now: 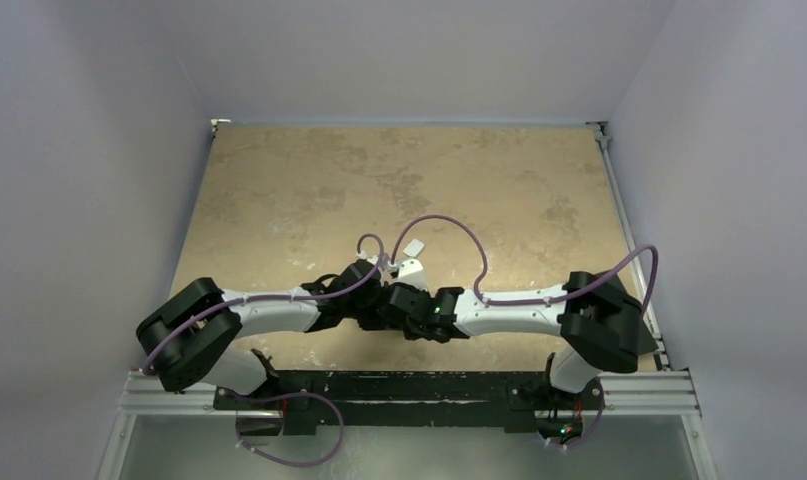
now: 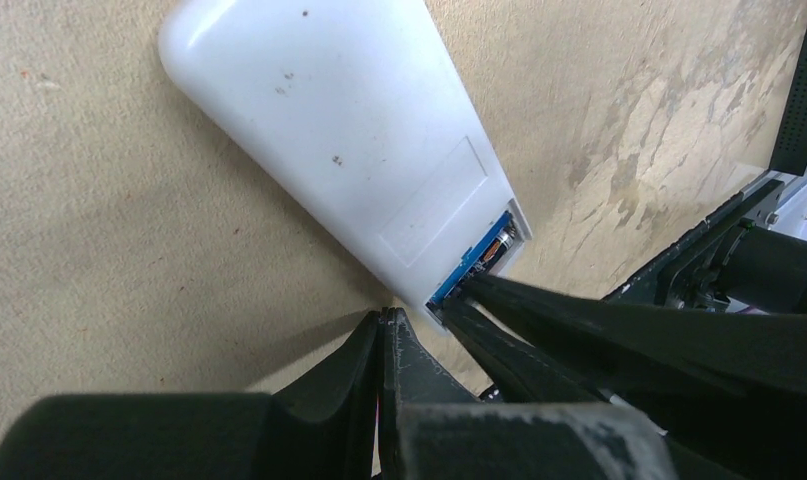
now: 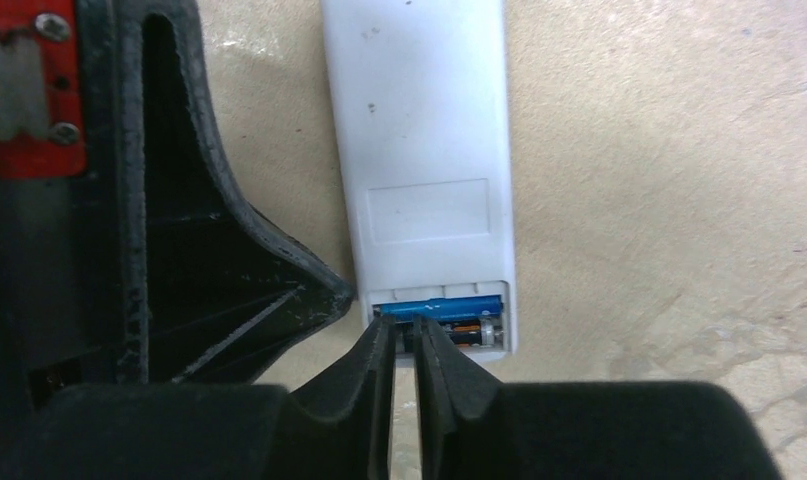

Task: Load the batteries into the remote control

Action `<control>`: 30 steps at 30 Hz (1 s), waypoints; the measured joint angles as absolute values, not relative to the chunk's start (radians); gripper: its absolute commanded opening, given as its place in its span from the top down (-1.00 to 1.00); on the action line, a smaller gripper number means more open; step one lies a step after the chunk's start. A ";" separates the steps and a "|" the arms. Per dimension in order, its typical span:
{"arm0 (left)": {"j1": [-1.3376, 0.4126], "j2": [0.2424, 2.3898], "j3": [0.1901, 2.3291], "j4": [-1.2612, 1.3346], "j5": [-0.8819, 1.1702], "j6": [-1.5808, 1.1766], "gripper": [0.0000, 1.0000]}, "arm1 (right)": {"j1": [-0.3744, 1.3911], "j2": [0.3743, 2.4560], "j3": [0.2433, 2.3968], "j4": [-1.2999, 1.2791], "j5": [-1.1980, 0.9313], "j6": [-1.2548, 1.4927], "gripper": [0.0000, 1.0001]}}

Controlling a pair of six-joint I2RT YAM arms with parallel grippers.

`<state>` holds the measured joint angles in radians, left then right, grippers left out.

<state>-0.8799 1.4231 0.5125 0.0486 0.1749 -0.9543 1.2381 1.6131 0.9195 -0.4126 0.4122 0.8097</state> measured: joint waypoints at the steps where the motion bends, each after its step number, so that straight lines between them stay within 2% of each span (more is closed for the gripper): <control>1: -0.880 1.421 0.513 0.046 0.175 -0.954 1.00 | 1.238 1.606 0.920 -0.422 0.418 0.811 0.47; 8: -0.880 1.384 0.516 0.007 0.165 -0.946 1.00 | 1.238 1.510 0.928 -0.500 0.467 0.811 0.12; 10: -0.880 1.370 0.522 -0.019 0.157 -0.940 0.95 | 1.238 1.484 0.935 -0.515 0.484 0.810 -0.02; 13: -0.880 1.348 0.537 -0.058 0.141 -0.928 0.83 | 1.238 1.458 0.939 -0.533 0.508 0.808 -0.16; 21: -0.880 1.271 0.588 -0.173 0.082 -0.898 0.48 | 1.212 1.415 0.954 -0.600 0.561 0.780 -0.34; 30: -0.880 1.179 0.644 -0.321 -0.001 -0.869 0.12 | 1.052 1.385 1.004 -0.582 0.518 0.599 -0.57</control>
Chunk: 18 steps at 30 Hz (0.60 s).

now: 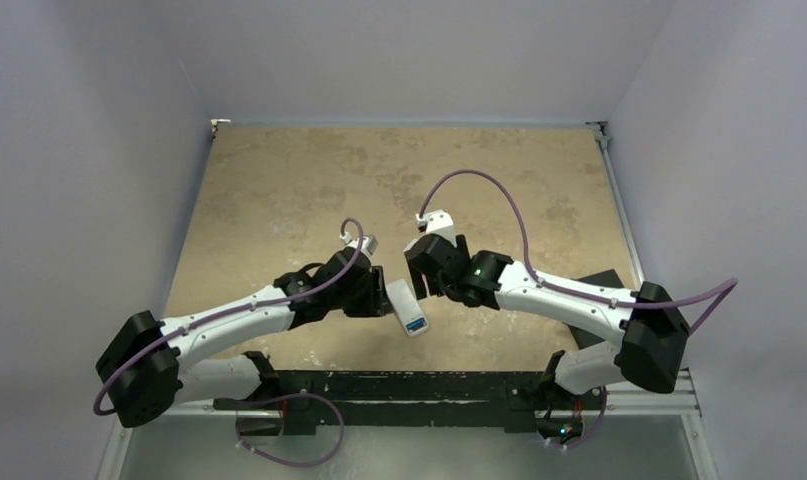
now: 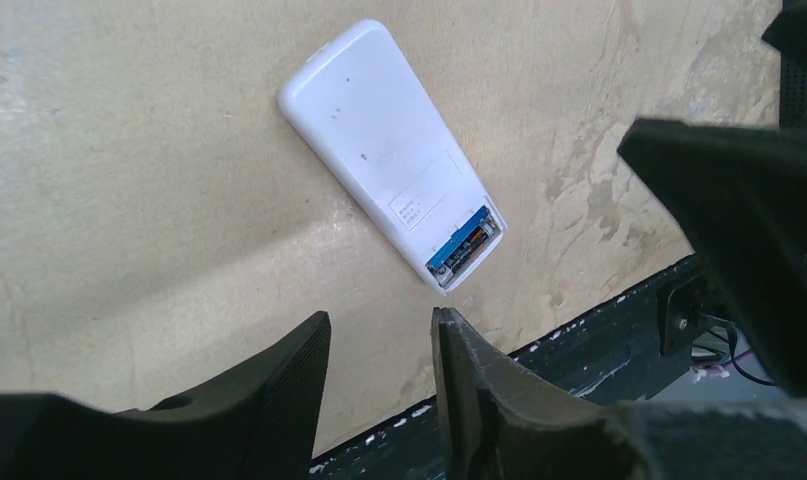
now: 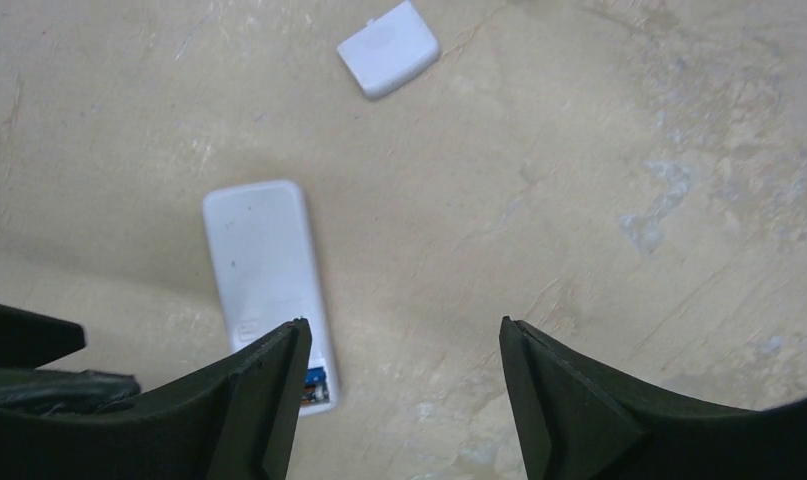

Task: Load the batteries into the remote control

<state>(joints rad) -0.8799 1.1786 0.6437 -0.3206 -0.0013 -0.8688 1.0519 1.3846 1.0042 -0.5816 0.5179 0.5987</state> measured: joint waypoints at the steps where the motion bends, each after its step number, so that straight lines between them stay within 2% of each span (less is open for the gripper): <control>1: -0.880 1.168 0.649 -0.336 -0.010 -0.867 0.09 | 1.036 1.385 1.009 -0.575 0.505 0.576 -0.61; 6: -0.880 1.103 0.674 -0.407 -0.057 -0.851 -0.11 | 0.970 1.386 1.051 -0.534 0.439 0.434 -0.86; 10: -0.880 1.045 0.698 -0.461 -0.083 -0.838 -0.24 | 0.936 1.388 1.068 -0.479 0.366 0.323 -0.96; 15: -0.880 0.972 0.720 -0.504 -0.096 -0.809 -0.48 | 0.897 1.409 1.068 -0.432 0.289 0.211 -0.98; 18: -0.880 0.924 0.727 -0.516 -0.093 -0.791 -0.55 | 0.873 1.423 1.068 -0.395 0.237 0.159 -0.98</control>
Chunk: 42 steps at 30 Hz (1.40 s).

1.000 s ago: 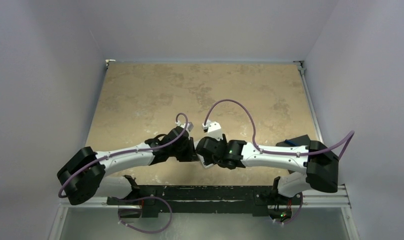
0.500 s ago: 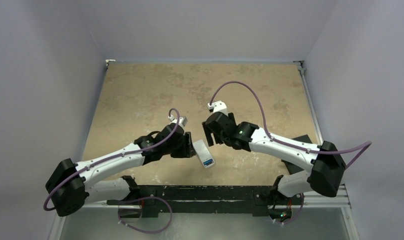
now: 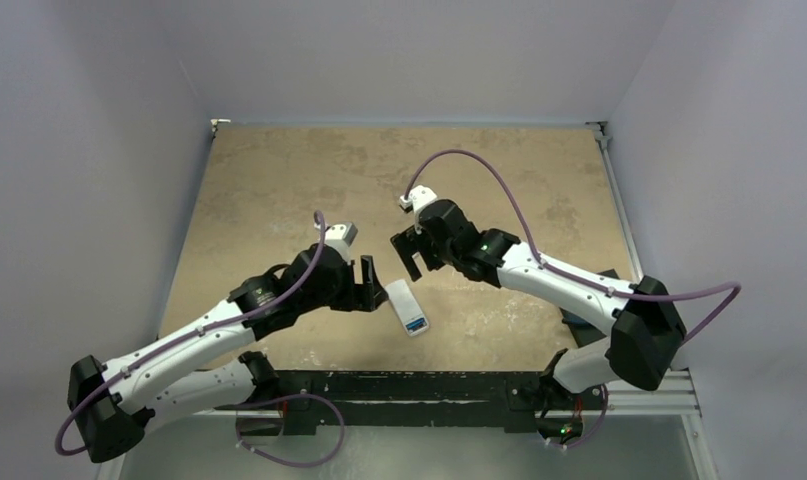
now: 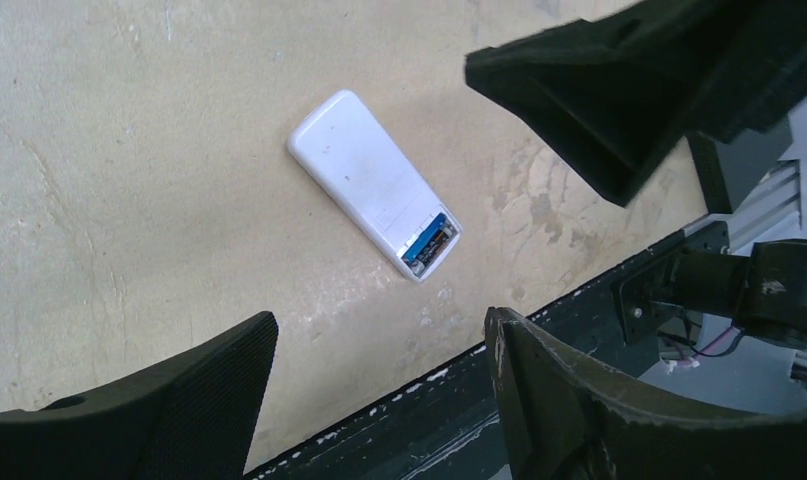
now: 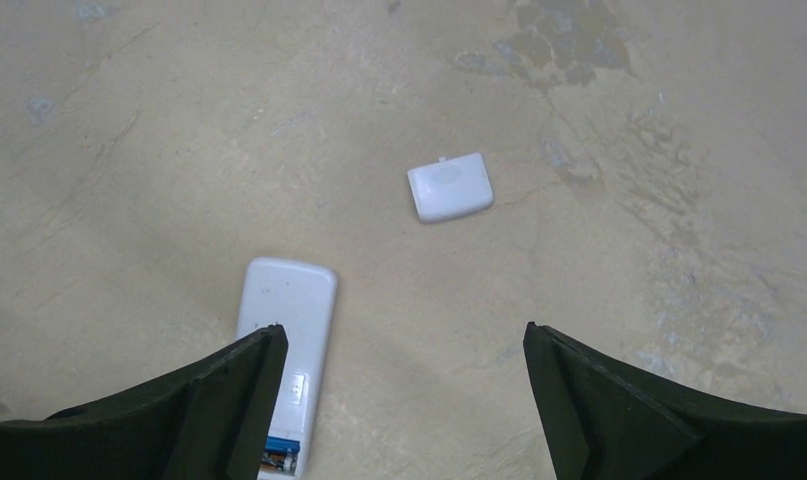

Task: Load the batteries into the remote control

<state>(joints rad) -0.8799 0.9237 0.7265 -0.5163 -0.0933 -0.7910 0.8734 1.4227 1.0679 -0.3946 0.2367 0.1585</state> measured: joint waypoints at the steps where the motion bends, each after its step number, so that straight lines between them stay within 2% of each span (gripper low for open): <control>1: -0.880 0.908 0.729 -0.519 -0.093 -0.786 -0.56 | 0.864 1.425 1.067 -0.378 0.218 0.143 -0.98; 9: -0.880 0.821 0.745 -0.538 -0.085 -0.743 -0.57 | 0.770 1.510 1.058 -0.223 0.082 0.067 -0.98; 16: -0.880 0.811 0.745 -0.546 -0.075 -0.708 -0.57 | 0.722 1.673 1.058 -0.179 0.008 0.038 -0.98; 26: -0.880 0.817 0.745 -0.548 -0.067 -0.668 -0.57 | 0.677 1.762 1.062 -0.132 -0.037 0.024 -0.98; 42: -0.880 0.827 0.744 -0.548 -0.063 -0.659 -0.58 | 0.668 1.881 1.159 -0.139 -0.049 -0.005 -0.66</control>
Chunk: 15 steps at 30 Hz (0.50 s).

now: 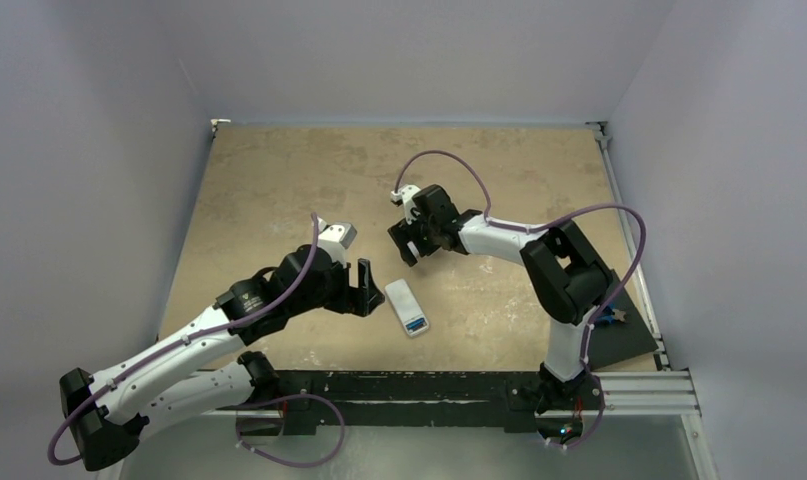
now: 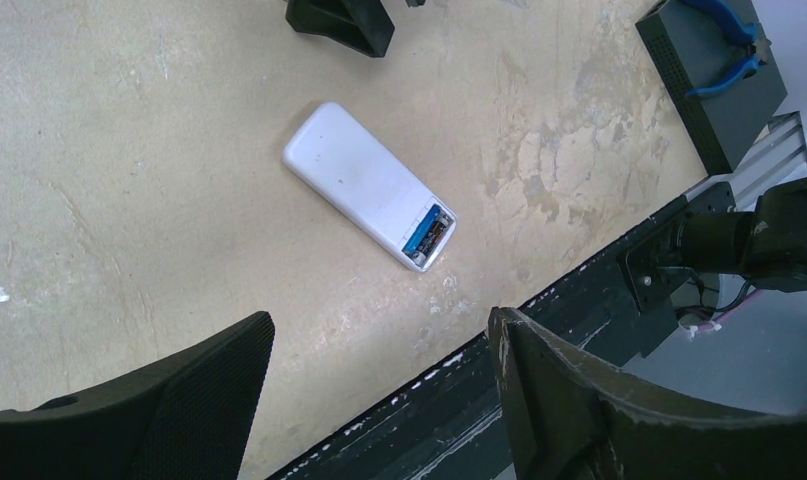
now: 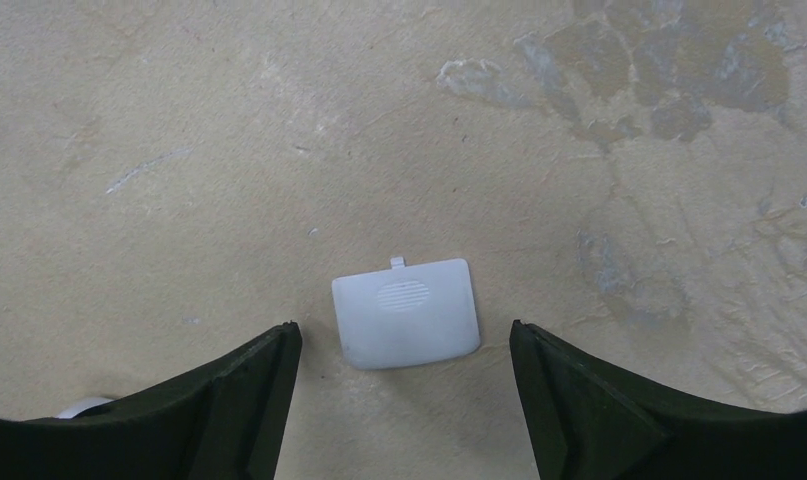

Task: Load the batteries into the remote control

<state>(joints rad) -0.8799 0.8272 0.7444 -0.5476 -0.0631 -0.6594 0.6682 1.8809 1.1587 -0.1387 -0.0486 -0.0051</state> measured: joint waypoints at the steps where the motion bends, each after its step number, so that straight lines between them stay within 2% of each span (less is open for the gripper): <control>1: -0.880 0.828 0.744 -0.548 -0.063 -0.659 -0.58 | 0.666 1.885 1.165 -0.142 -0.049 -0.008 -0.64; 15: -0.880 0.835 0.744 -0.548 -0.063 -0.659 -0.59 | 0.659 1.909 1.184 -0.148 -0.075 -0.029 -0.50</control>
<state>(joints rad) -0.8799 0.8352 0.7441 -0.5476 -0.0631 -0.6594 0.6590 1.9095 1.1843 -0.1478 -0.0753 -0.0292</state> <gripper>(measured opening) 0.789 0.758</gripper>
